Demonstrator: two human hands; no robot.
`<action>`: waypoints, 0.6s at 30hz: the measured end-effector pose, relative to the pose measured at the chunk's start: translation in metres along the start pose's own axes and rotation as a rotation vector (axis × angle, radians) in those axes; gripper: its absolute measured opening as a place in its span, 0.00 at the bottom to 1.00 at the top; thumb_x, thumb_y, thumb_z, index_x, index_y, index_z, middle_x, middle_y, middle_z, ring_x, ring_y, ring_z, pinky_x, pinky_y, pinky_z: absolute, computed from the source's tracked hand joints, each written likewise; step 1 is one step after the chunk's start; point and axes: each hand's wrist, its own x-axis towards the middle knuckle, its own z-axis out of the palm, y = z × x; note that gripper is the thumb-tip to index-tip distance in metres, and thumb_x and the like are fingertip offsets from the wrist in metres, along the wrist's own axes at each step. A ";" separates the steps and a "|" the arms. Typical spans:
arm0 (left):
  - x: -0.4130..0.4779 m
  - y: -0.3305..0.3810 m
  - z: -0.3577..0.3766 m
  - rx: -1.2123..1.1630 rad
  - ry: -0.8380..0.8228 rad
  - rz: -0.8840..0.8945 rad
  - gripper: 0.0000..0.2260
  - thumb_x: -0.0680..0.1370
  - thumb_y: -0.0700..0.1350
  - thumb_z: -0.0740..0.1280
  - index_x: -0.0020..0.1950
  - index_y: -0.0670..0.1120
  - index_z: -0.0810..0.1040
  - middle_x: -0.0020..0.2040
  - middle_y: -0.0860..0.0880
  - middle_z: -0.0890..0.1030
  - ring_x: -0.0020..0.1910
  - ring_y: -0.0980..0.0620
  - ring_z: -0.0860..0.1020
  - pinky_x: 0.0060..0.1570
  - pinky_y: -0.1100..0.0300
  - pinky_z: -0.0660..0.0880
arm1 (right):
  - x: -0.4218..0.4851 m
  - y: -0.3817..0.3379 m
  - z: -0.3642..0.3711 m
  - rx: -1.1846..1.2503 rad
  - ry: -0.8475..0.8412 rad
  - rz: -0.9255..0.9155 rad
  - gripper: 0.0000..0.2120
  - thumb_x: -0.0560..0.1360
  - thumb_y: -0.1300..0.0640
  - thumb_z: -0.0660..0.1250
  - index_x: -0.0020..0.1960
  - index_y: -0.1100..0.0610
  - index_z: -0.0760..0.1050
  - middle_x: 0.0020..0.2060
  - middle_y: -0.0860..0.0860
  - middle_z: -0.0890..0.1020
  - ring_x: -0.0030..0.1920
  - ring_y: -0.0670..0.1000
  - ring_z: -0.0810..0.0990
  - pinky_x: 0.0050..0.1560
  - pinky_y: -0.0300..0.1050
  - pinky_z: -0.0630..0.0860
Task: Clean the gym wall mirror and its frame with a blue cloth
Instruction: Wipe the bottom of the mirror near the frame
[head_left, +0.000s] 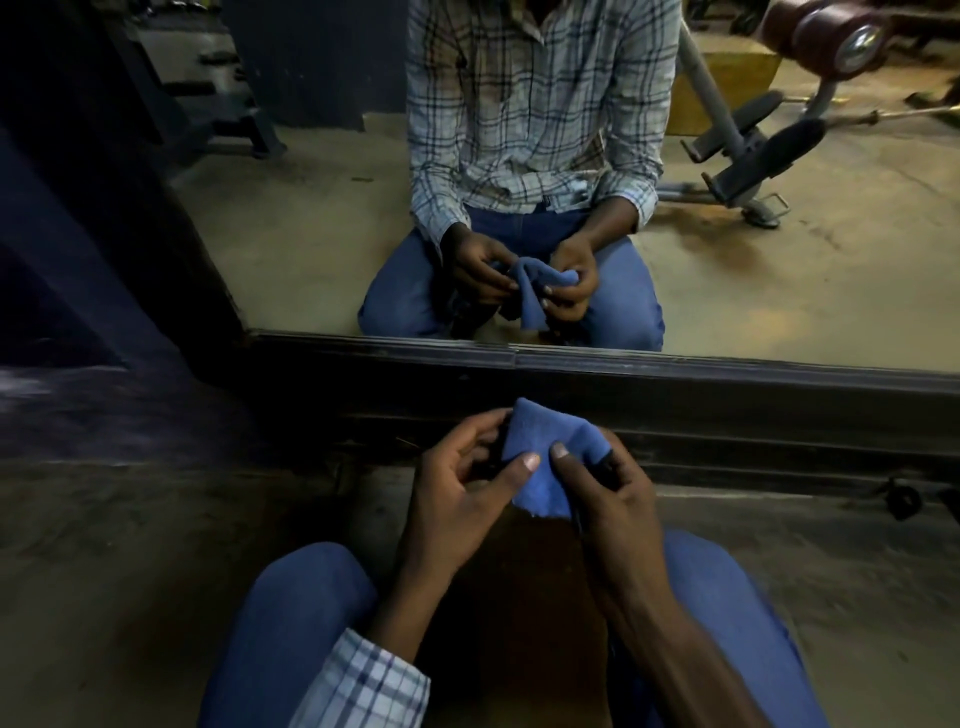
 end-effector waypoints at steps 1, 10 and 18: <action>0.000 0.000 0.000 0.006 0.005 0.005 0.19 0.75 0.38 0.76 0.59 0.57 0.79 0.53 0.66 0.84 0.55 0.63 0.83 0.50 0.69 0.78 | 0.000 0.000 0.000 -0.053 0.005 -0.024 0.19 0.72 0.52 0.74 0.62 0.54 0.80 0.55 0.52 0.86 0.58 0.54 0.85 0.62 0.61 0.80; 0.002 0.000 -0.015 0.003 0.105 0.006 0.16 0.78 0.38 0.74 0.58 0.58 0.80 0.53 0.63 0.86 0.54 0.61 0.84 0.51 0.66 0.79 | 0.000 -0.003 0.009 0.213 -0.176 0.330 0.20 0.72 0.59 0.73 0.63 0.59 0.80 0.57 0.60 0.86 0.57 0.60 0.86 0.60 0.61 0.78; 0.008 0.004 -0.051 0.074 0.093 0.018 0.14 0.77 0.43 0.76 0.60 0.57 0.81 0.55 0.55 0.87 0.56 0.58 0.84 0.57 0.56 0.82 | -0.005 -0.007 0.038 0.238 -0.196 0.409 0.11 0.69 0.62 0.74 0.50 0.62 0.80 0.33 0.57 0.83 0.32 0.53 0.83 0.31 0.46 0.80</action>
